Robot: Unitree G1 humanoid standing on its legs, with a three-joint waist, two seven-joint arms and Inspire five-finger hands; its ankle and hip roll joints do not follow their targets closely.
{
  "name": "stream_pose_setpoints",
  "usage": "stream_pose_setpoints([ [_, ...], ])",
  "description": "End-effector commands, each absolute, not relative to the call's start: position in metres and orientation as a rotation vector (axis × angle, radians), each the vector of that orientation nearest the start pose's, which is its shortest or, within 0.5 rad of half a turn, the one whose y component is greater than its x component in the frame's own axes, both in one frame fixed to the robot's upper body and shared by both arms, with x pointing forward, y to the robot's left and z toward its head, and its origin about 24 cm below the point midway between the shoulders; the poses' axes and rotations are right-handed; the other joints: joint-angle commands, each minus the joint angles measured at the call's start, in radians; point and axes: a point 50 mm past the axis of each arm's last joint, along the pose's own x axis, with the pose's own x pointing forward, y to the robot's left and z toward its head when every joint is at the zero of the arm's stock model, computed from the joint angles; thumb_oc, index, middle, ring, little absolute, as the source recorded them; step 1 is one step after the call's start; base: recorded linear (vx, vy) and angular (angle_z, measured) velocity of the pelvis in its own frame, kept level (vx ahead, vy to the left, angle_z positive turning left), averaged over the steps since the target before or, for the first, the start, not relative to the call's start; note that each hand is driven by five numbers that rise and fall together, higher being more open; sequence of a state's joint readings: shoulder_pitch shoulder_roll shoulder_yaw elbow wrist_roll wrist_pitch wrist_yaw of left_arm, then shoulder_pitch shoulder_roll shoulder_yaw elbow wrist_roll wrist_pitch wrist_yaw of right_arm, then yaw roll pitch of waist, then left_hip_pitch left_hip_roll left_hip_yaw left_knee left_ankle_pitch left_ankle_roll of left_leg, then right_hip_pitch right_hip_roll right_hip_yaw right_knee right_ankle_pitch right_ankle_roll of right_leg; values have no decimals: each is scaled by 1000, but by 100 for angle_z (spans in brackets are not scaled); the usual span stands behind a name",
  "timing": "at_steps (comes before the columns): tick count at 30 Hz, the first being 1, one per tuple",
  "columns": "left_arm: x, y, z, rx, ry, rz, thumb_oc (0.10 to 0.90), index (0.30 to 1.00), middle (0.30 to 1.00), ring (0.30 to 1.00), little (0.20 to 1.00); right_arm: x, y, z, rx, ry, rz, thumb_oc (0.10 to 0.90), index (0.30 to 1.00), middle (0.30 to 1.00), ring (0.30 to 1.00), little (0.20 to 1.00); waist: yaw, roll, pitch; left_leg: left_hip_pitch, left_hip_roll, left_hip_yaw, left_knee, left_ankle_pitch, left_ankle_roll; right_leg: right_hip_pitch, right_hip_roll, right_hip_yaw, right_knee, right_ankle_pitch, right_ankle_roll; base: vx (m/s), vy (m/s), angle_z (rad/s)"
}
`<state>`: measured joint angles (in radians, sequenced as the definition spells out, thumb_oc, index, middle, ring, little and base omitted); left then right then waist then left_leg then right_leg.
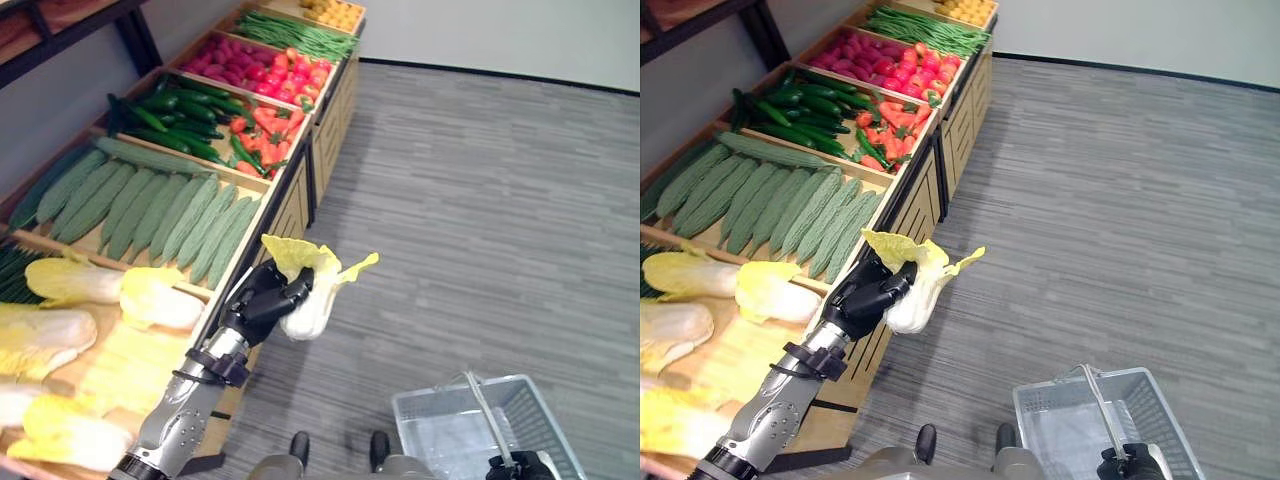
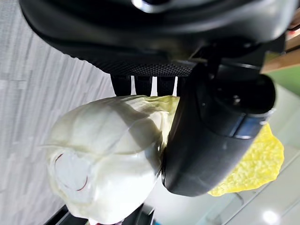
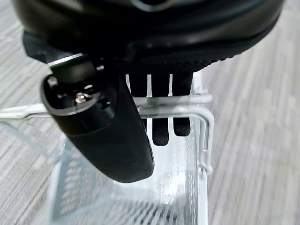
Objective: Get the vegetables into the basket
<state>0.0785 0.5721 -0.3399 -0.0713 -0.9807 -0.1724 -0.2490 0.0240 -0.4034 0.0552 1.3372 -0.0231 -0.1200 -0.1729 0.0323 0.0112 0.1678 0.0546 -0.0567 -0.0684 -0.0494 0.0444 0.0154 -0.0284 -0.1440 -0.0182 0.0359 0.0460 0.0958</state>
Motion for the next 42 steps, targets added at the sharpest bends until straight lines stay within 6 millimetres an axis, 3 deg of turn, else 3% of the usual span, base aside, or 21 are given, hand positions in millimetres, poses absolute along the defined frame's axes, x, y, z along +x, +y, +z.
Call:
stream_pose_setpoints([
  [1, 229, 169, 114, -473, -311, -581, 400, 300, 300, 300, 300, 92, -327, -125, -570, 1090, -341, 400, 300, 300, 300, 300, 20, -48, -33, -31, 19, 9, 76, -64, -21, -9, -53, 19, 60, 20, 81, -75, 139, -40],
  [4, 230, 172, 109, -477, -296, -555, 400, 300, 300, 300, 300, 102, -323, -124, -573, 1062, -328, 400, 300, 300, 300, 300, 26, -40, -16, -28, 26, 47, 60, -54, -9, -51, -54, 6, 104, 39, 90, -115, 92, -48],
  [7, 232, 174, 109, -447, -287, -547, 400, 300, 300, 300, 300, 106, -320, -124, -590, 1060, -314, 400, 300, 300, 300, 300, 51, -31, -12, -28, 52, 96, 34, -34, -15, -46, -123, -174, 177, 61, 84, -131, 11, -41],
  [10, 233, 175, 108, -441, -282, -543, 400, 300, 300, 300, 300, 103, -319, -126, -588, 1065, -308, 400, 300, 300, 300, 300, 48, -42, -27, -19, 55, 105, 17, -29, -23, -22, -126, -166, 122, 70, 89, 2, -74, -42],
  [14, 231, 183, 101, -406, -253, -511, 400, 300, 300, 300, 300, 96, -329, -122, -612, 1083, -327, 400, 300, 300, 300, 300, 66, -63, -71, -18, 84, 137, -24, 0, -67, 59, -107, -181, -92, 76, 100, 21, -212, -24],
  [21, 229, 183, 88, -412, -197, -482, 400, 300, 300, 300, 300, 112, -343, -109, -666, 1013, -340, 400, 300, 300, 300, 300, 56, -49, -77, -16, 123, 135, -38, 17, -96, 78, -77, -194, -123, 63, 94, 7, -138, -7],
  [26, 230, 187, 83, -296, -177, -455, 400, 300, 300, 300, 300, 141, -353, -88, -737, 887, -322, 400, 300, 300, 300, 300, 50, -40, -81, -10, 151, 140, -38, 22, -110, 83, -52, -194, -123, 51, 85, 12, -67, -4],
  [27, 231, 188, 82, -179, -171, -460, 400, 300, 300, 300, 300, 155, -357, -78, -775, 838, -310, 400, 300, 300, 300, 300, 49, -38, -85, -4, 158, 144, -38, 20, -112, 87, -49, -195, -123, 48, 85, 24, -49, -6],
  [28, 231, 188, 82, -178, -172, -459, 400, 300, 300, 300, 300, 155, -357, -78, -776, 838, -310, 400, 300, 300, 300, 300, 50, -37, -84, -3, 158, 144, -38, 20, -112, 87, -49, -194, -123, 48, 85, 42, -56, -3],
  [29, 233, 187, 90, 38, -200, -514, 400, 300, 300, 300, 300, 176, -361, -62, -841, 755, -280, 400, 300, 300, 300, 300, 49, -38, -89, 3, 165, 148, -38, 16, -116, 88, -43, -191, -123, 47, 83, 34, -34, -3],
  [31, 235, 186, 94, 123, -227, -530, 400, 300, 300, 300, 300, 183, -360, -57, -853, 720, -273, 400, 300, 300, 300, 300, 49, -38, -90, 6, 167, 149, -38, 13, -117, 90, -42, -190, -123, 45, 83, 29, -23, -4],
  [33, 240, 179, 101, 302, -275, -580, 400, 300, 300, 300, 300, 216, -352, -33, -893, 564, -236, 400, 300, 300, 300, 300, 44, -39, -96, 11, 171, 156, -38, 8, -120, 92, -39, -185, -123, 43, 84, 0, 0, 0],
  [34, 241, 179, 101, 302, -276, -580, 400, 300, 300, 300, 300, 216, -352, -33, -893, 564, -237, 400, 300, 300, 300, 300, 45, -38, -96, 11, 171, 156, -38, 8, -120, 92, -39, -184, -123, 43, 84, 0, 0, 0],
  [39, 245, 157, 121, 580, -439, -688, 400, 300, 300, 300, 300, 261, -324, 6, -854, 300, -182, 400, 300, 300, 300, 300, 35, -39, -103, 16, 173, 166, -38, -3, -121, 89, -39, -179, -123, 44, 85, 9, -2, -2],
  [42, 248, 143, 126, 672, -521, -719, 400, 300, 300, 300, 300, 272, -313, 17, -852, 230, -149, 400, 300, 300, 300, 300, 30, -41, -107, 19, 171, 168, -38, -8, -121, 90, -41, -176, -123, 44, 87, 14, 8, -3],
])
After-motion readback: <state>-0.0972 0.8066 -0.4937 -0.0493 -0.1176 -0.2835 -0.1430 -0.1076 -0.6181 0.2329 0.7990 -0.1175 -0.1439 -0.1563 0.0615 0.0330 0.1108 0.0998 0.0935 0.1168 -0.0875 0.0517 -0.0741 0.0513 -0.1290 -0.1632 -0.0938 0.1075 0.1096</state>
